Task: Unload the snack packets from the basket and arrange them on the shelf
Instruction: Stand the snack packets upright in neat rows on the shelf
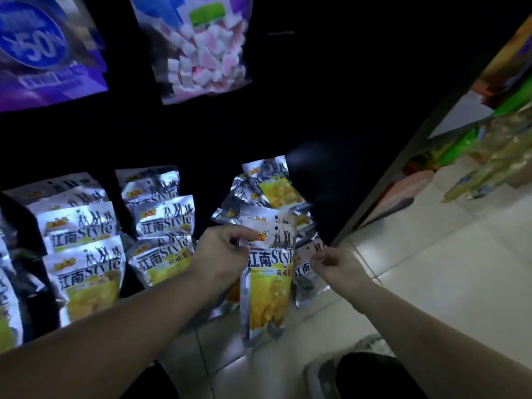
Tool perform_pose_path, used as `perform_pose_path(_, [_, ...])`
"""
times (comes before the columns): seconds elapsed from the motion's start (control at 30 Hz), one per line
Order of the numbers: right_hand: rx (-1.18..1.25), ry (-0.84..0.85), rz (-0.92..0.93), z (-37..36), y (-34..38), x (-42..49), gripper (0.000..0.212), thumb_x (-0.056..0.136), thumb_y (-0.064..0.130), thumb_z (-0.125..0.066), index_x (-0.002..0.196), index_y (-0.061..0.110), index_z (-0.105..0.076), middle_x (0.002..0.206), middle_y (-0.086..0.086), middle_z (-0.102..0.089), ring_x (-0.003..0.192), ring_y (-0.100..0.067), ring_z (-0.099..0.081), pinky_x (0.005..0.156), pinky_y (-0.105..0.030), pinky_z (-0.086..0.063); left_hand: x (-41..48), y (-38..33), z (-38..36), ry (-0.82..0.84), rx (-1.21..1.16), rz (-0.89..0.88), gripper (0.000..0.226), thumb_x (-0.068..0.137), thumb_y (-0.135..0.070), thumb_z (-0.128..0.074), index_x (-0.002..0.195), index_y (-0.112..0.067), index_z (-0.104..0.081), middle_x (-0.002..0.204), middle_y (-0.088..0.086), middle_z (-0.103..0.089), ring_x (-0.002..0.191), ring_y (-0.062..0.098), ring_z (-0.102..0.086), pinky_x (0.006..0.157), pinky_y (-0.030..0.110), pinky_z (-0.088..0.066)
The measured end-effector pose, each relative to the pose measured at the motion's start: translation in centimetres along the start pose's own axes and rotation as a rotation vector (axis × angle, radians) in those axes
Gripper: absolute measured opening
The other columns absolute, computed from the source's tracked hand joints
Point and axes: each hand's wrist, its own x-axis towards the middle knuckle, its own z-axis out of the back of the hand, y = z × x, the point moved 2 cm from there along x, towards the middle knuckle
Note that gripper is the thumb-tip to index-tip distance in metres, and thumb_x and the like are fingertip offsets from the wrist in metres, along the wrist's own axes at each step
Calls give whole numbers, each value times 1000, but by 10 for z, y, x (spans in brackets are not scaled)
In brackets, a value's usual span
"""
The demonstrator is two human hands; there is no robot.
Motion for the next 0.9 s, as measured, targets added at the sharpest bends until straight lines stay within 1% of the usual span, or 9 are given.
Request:
perform_pose_path(0.07, [-43,-81,-1,-7,-21,16,5,90,29,-72,95,28,-74,98,3,-72,92,-18,-66,83,-31,-52,5,11,-9,-33,-16,30,39,90,6,-66,89,-31,-77,81,-8,-77,61,29,-64,52,24,-50])
perform_pose_path(0.17, [-207,-104,93,-21,-31,43,21,91,32,-69,111,33,-71,111,4,-63,86,-16,-65,79,-29,-49,12,26,-14,-71,-74,74,32,93,2,-65,96,-28,-78,71,15,-74,51,26,-51,44,27,-41])
perform_pose_path(0.27, [-363,-21,262,-32,-34,74,36,89,25,-68,123,34,-65,129,7,-56,98,-22,-66,86,-35,-52,20,41,-14,-76,-103,120,30,94,-1,-66,99,-29,-78,67,14,-72,51,29,-49,44,29,-40])
perform_pose_path(0.37, [-490,92,266,-38,-39,94,49,87,16,-68,134,30,-60,139,5,-56,119,-23,-59,93,-29,-46,24,51,-13,-62,-87,152,31,93,-1,-66,97,-29,-79,65,14,-70,54,21,-43,51,30,-36])
perform_pose_path(0.43, [-521,150,258,-42,-44,100,54,87,12,-67,138,27,-58,140,2,-55,124,-22,-56,94,-23,-41,23,58,-14,-60,-84,171,32,94,-1,-65,97,-30,-79,55,10,-63,47,18,-38,46,24,-32])
perform_pose_path(0.53, [-523,156,296,-45,-53,107,42,86,9,-64,125,25,-67,131,-1,-58,113,-23,-61,92,-26,-47,19,63,-15,-65,-99,179,33,93,1,-65,95,-29,-79,63,-3,-73,49,18,-48,46,24,-41])
perform_pose_path(0.63, [-718,159,296,-38,-46,103,19,90,14,-60,99,22,-74,118,0,-62,102,-21,-63,81,-30,-50,19,66,-12,-60,-80,172,35,93,1,-65,94,-32,-78,71,4,-77,51,20,-50,50,28,-43])
perform_pose_path(0.83, [-609,250,322,2,18,64,14,72,20,-51,71,28,-62,81,7,-70,83,-13,-67,74,-38,-57,12,42,13,-80,-34,107,34,95,-2,-63,94,-35,-74,64,15,-72,44,17,-42,46,24,-37])
perform_pose_path(0.9, [-550,217,422,14,51,39,16,81,28,-59,67,19,-60,70,3,-65,72,-10,-62,66,-34,-52,9,25,28,-92,-1,47,31,94,-3,-66,96,-33,-75,71,22,-72,44,16,-45,41,27,-41])
